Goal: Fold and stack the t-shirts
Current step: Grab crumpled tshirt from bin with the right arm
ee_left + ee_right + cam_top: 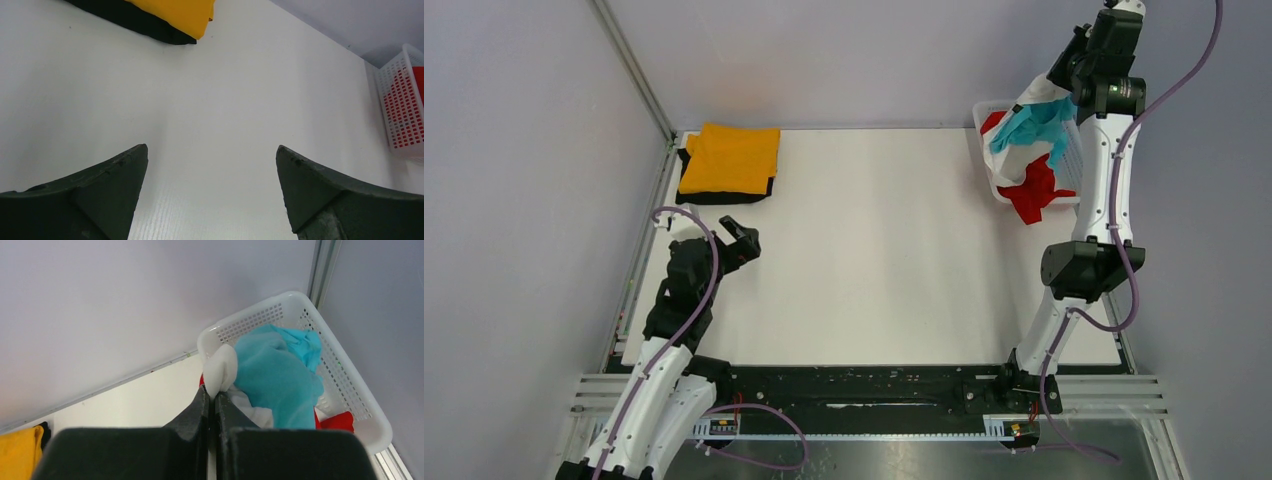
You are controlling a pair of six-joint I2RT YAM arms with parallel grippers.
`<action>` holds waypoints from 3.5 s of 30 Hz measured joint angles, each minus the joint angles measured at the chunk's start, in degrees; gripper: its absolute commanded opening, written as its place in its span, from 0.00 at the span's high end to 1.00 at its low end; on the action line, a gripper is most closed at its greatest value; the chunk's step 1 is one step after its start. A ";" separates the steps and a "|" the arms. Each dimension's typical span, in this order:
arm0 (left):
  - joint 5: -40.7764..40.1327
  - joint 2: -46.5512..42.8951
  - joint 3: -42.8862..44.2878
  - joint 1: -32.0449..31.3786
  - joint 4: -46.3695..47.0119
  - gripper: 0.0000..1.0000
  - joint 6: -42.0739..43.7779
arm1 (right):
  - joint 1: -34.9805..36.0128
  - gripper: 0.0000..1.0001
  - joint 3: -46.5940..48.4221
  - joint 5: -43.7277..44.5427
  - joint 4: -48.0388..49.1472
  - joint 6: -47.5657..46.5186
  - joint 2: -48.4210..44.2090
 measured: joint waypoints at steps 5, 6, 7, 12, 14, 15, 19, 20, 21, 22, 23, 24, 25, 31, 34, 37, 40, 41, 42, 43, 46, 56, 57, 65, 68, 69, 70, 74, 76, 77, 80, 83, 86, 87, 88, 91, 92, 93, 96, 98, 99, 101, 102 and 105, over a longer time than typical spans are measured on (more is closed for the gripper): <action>-0.09 0.83 0.00 0.00 -0.02 0.01 -0.04 | -1.64 0.95 -2.69 0.07 0.90 0.07 1.62; -0.11 1.18 0.00 0.00 0.00 0.01 -0.04 | -1.97 0.95 -3.41 -0.07 1.11 0.07 2.05; -0.15 1.62 0.00 0.00 0.00 0.01 -0.02 | -2.40 0.96 -3.93 -0.22 1.22 0.07 2.93; -0.31 3.87 0.00 0.00 0.17 0.01 -0.02 | -3.65 0.93 -4.04 -3.98 1.16 -0.48 10.49; -0.31 4.85 0.00 0.00 0.39 0.01 -0.02 | -3.74 0.92 -4.11 -6.23 0.98 -0.87 14.19; -0.31 5.29 0.00 0.00 0.46 0.01 -0.02 | -3.72 0.90 -4.17 -7.34 0.83 -1.11 15.80; -0.31 6.71 0.00 0.00 0.55 0.01 -0.02 | -3.61 0.83 -4.81 -12.94 -0.13 -2.86 21.18; -0.33 6.97 0.00 0.00 0.66 0.01 -0.02 | -3.58 0.82 -4.85 -14.53 -0.55 -3.72 22.16; -0.33 7.19 0.00 0.00 0.83 0.01 -0.02 | -3.56 0.79 -4.85 -16.61 -1.11 -5.14 23.08; -0.33 7.50 0.00 0.00 0.98 0.01 -0.02 | -3.48 0.72 -4.85 -18.14 -1.79 -6.67 23.69; -0.33 7.72 0.00 0.00 1.16 0.01 -0.02 | -3.34 0.59 -4.87 -19.54 -2.58 -8.52 24.15; -0.35 8.00 0.00 0.00 1.36 0.01 0.00 | -3.15 0.45 -5.05 -20.81 -3.48 -10.91 24.28; -0.35 8.28 0.00 0.00 1.49 0.01 0.00 | -2.80 0.32 -5.49 -21.90 -4.33 -13.55 24.28; -0.50 10.21 0.20 0.00 1.77 0.01 0.02 | -1.27 0.01 -9.22 -24.20 -4.57 -20.72 21.62; -0.50 10.71 0.61 0.00 1.86 0.01 0.00 | -1.05 0.01 -11.87 -23.87 -2.99 -21.16 18.18; -0.52 10.88 0.81 0.00 2.49 0.01 0.00 | -1.27 0.01 -14.73 -22.12 0.68 -19.82 13.51; -0.66 10.93 1.18 0.00 3.02 0.01 0.02 | -2.01 0.01 -16.63 -19.93 5.16 -16.59 9.66; -0.74 11.02 1.33 0.00 3.10 0.01 0.04 | -2.56 0.01 -16.98 -19.23 6.88 -14.88 8.83; -0.79 11.15 1.44 0.00 3.26 0.01 0.07 | -3.13 0.01 -17.09 -18.62 8.33 -13.53 8.46; -0.90 11.37 1.62 0.00 3.26 0.01 0.07 | -3.91 0.01 -17.09 -17.70 9.97 -11.78 8.39; -1.18 12.52 2.01 0.00 3.45 0.01 0.20 | -5.73 0.01 -15.67 -15.47 11.10 -8.04 10.08; -1.51 16.96 3.93 0.00 3.72 0.01 0.20 | -7.63 0.21 -1.90 -12.09 8.59 -2.64 26.40; -1.51 17.33 4.15 0.00 3.85 0.01 0.20 | -7.72 0.25 -1.90 -12.09 8.41 -2.25 27.12; -1.49 18.14 4.94 0.00 4.26 0.01 0.17 | -8.74 0.58 -1.97 -11.98 8.81 0.85 28.89; -1.49 18.14 4.96 0.00 4.26 0.01 0.13 | -9.66 0.68 -3.34 -12.46 10.43 2.95 28.83; -1.49 18.14 4.96 0.00 4.26 0.01 0.07 | -10.10 0.73 -3.89 -12.92 10.78 3.72 28.83; -1.49 18.14 4.96 0.00 4.26 0.01 0.02 | -10.58 0.78 -4.37 -13.55 10.91 4.44 28.83; -1.46 18.14 5.01 0.00 4.28 0.01 0.00 | -11.82 0.98 -4.94 -15.37 11.47 6.19 28.83; -1.44 18.14 5.03 0.00 4.26 0.01 0.00 | -12.33 0.99 -4.94 -16.15 11.89 6.82 28.79; -1.42 18.14 5.03 0.00 4.26 0.01 0.00 | -12.41 0.99 -4.94 -16.39 11.89 6.88 28.79; -1.38 18.14 5.03 0.00 4.26 0.01 -0.02 | -12.44 1.00 -4.94 -16.57 11.85 7.04 28.48; -1.36 18.12 5.03 0.00 4.26 0.01 0.00 | -12.41 1.00 -4.79 -16.39 11.67 7.26 27.41; -1.29 17.79 5.03 0.00 4.24 0.01 -0.02 | -12.44 1.00 -4.07 -15.82 11.47 7.28 25.11; -1.29 17.55 5.03 0.00 4.24 0.01 -0.02 | -12.44 1.00 -3.61 -15.21 11.50 7.28 24.09; -1.29 17.25 5.03 0.00 4.24 0.01 -0.02 | -12.44 1.00 -2.91 -14.88 11.47 7.28 22.95; -1.22 15.96 5.03 0.00 4.26 0.01 -0.02 | -12.46 1.00 -1.33 -14.29 11.67 7.28 19.39; -1.14 15.52 5.03 0.00 4.26 0.01 -0.02 | -12.46 1.00 -0.98 -13.99 12.11 7.28 17.66; -1.11 15.08 5.03 0.00 4.26 0.01 -0.04 | -12.46 1.00 -0.87 -13.79 12.68 7.34 16.24; -1.01 14.34 5.03 0.00 4.31 0.01 -0.24 | -12.46 1.00 -0.85 -13.38 15.37 8.07 11.87; -0.76 14.27 5.03 0.00 4.28 0.01 -0.37 | -12.46 1.00 0.04 -13.09 17.07 8.79 10.32; -0.66 14.27 5.03 0.00 4.28 0.01 -0.44 | -12.46 1.00 1.38 -12.92 18.10 9.31 10.10; -0.46 14.25 5.03 0.00 4.26 0.01 -0.48 | -12.48 1.00 3.91 -12.50 19.58 10.08 10.14; -0.42 14.23 5.03 0.00 4.24 0.01 -0.48 | -12.48 1.00 5.16 -12.28 19.74 10.49 10.14; -0.39 14.21 5.03 0.00 4.24 0.01 -0.48 | -12.48 1.00 8.52 -11.96 21.20 11.91 10.16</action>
